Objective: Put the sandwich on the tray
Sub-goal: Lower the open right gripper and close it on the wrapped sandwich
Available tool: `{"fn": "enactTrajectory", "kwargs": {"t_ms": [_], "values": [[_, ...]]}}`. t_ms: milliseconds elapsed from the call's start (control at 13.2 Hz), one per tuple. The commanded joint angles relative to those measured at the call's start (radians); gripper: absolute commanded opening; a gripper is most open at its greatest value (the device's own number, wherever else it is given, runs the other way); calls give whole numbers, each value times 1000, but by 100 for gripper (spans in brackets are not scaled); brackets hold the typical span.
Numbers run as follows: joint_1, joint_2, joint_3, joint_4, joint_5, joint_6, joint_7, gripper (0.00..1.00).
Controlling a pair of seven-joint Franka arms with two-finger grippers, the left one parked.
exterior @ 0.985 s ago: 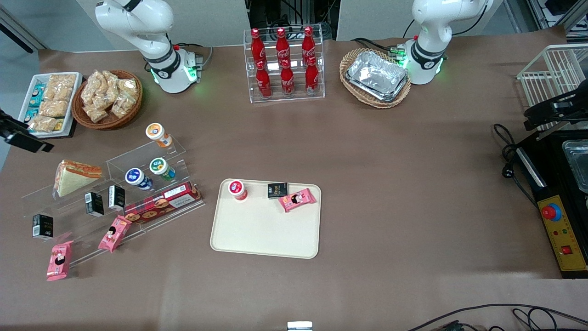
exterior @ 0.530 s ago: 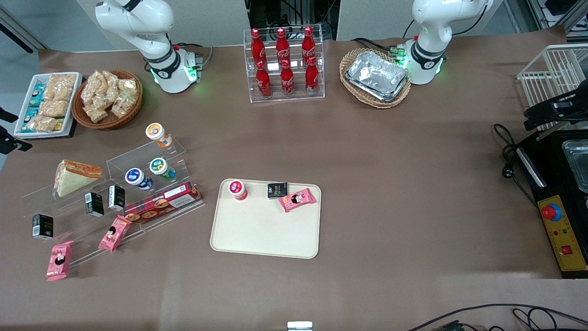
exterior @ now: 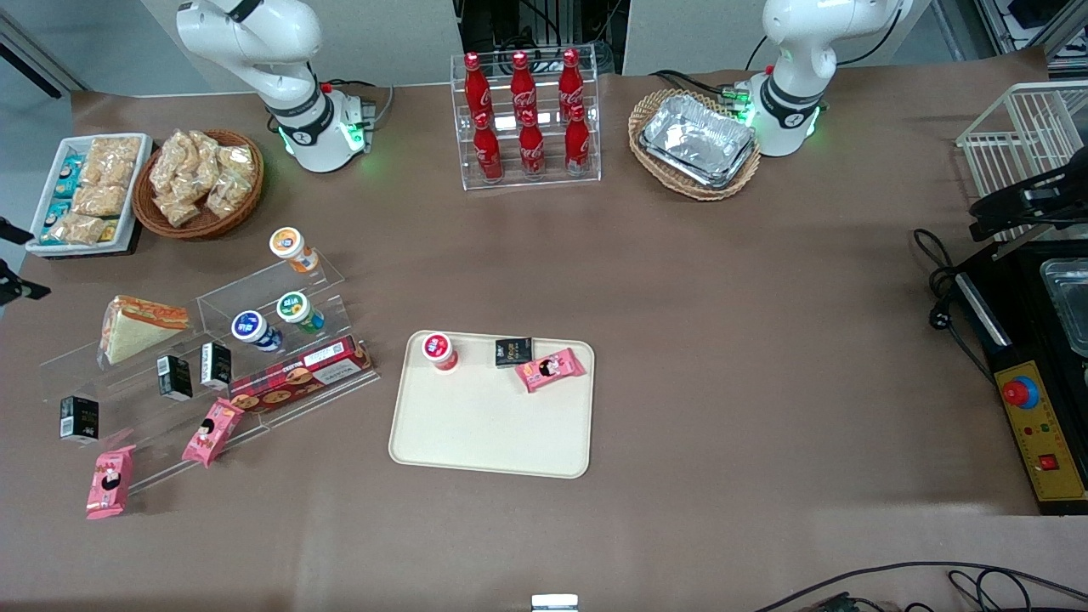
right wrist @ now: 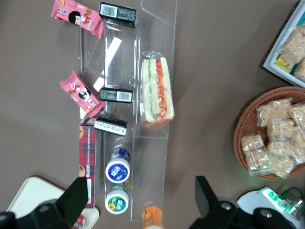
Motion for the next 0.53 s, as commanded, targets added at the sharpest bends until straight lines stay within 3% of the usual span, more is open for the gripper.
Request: {"fn": "enactTrajectory", "kwargs": {"t_ms": [0,455], "values": [[-4,5,-18,-111,-6,152,-1,100],[-7,-17,-70,-322,-6,342,-44,100]]}}
